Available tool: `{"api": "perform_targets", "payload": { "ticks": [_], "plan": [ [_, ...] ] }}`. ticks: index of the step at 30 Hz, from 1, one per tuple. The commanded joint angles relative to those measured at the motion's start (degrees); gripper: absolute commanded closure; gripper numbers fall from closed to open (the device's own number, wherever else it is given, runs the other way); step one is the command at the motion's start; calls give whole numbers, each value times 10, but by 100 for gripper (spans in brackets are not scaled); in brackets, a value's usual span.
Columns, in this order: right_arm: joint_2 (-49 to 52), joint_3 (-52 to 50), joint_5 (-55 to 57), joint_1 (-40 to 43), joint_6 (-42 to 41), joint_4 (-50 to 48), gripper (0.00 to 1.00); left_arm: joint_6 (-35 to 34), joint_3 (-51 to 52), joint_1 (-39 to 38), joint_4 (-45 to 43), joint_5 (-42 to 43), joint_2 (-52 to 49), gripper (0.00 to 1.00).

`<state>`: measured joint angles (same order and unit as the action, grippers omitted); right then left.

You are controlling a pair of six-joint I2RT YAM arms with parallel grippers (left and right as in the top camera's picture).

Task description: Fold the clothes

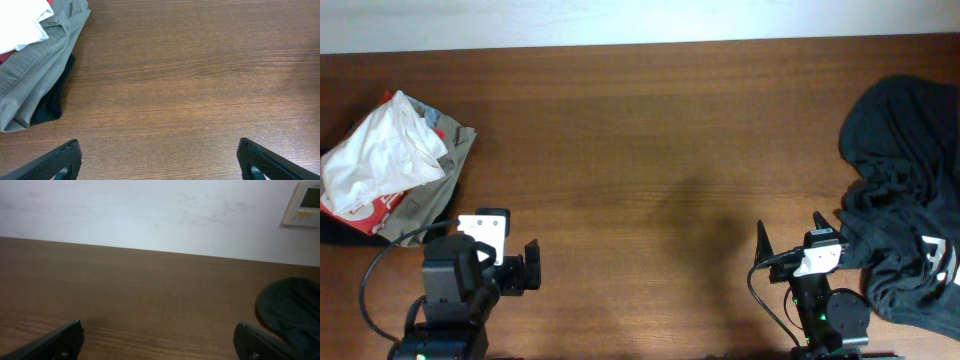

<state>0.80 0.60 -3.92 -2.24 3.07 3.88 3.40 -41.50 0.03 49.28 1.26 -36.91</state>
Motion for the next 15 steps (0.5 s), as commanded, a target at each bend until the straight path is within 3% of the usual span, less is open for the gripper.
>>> {"api": "perform_targets", "payload": {
  "ticks": [1, 5, 6, 9, 13, 14, 15],
  "plan": [
    [-6, -3, 5, -5, 1, 4, 1, -1, 0, 1, -2, 0, 1, 1],
    [-6, -3, 5, -5, 1, 4, 1, -2, 15, 1, 6, 1, 32, 1],
    [-6, -3, 5, -5, 1, 4, 1, -2, 54, 1, -6, 9, 81, 1],
    [-6, -3, 5, -5, 1, 4, 1, -2, 191, 1, -153, 38, 195, 1],
    [-6, -3, 5, -5, 1, 4, 1, -9, 378, 1, -486, 39, 309, 1],
    [-6, -3, 5, -5, 1, 4, 1, -8, 403, 1, -528, 39, 323, 1],
    [-6, -3, 5, -5, 1, 4, 1, -8, 409, 1, -517, 29, 339, 1]
  ]
}}
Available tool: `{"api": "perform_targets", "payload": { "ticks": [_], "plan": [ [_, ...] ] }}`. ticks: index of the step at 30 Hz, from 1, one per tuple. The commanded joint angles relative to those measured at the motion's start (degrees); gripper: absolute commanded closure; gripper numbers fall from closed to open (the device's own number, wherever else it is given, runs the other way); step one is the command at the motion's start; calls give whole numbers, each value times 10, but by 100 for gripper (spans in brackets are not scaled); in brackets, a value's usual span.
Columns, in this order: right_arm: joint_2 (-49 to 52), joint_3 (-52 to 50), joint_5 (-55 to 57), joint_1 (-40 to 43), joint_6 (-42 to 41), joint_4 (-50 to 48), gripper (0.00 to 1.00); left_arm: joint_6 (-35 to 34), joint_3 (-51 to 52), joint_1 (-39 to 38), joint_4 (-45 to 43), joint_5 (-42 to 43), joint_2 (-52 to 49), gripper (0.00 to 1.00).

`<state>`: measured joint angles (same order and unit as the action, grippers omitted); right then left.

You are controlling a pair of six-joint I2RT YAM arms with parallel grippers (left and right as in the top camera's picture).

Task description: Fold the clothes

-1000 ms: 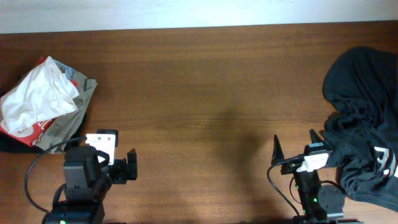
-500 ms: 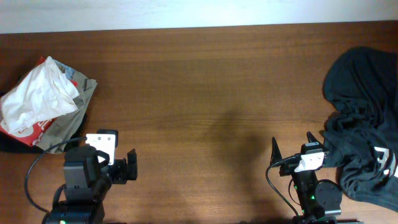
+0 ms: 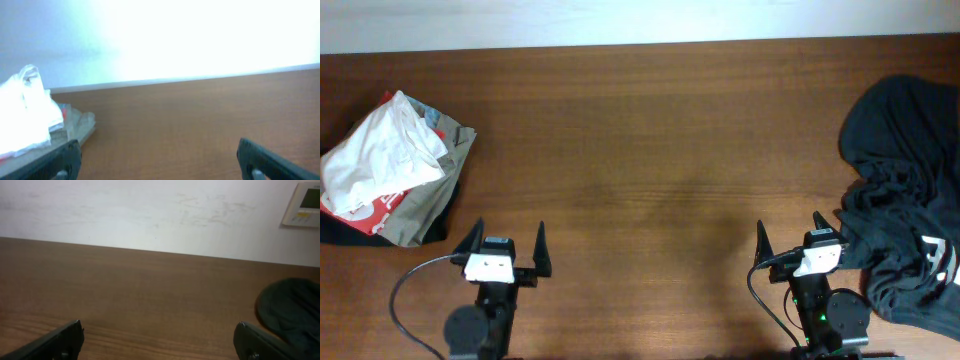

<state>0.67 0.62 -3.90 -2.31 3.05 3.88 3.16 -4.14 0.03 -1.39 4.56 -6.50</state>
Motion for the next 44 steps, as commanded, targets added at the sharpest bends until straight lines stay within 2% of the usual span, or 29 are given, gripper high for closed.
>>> {"api": "perform_targets", "payload": {
  "ticks": [1, 3, 44],
  "plan": [
    [-5, -3, 5, -4, 2, 4, 1, -5, 36, 1, 7, -13, 42, 1],
    [-5, -3, 5, -4, 2, 4, 1, -5, 36, 1, 60, -38, 63, 1],
    [-5, -3, 5, -4, 2, 4, 1, -6, 36, 1, 61, -37, 62, 1]
  ]
}}
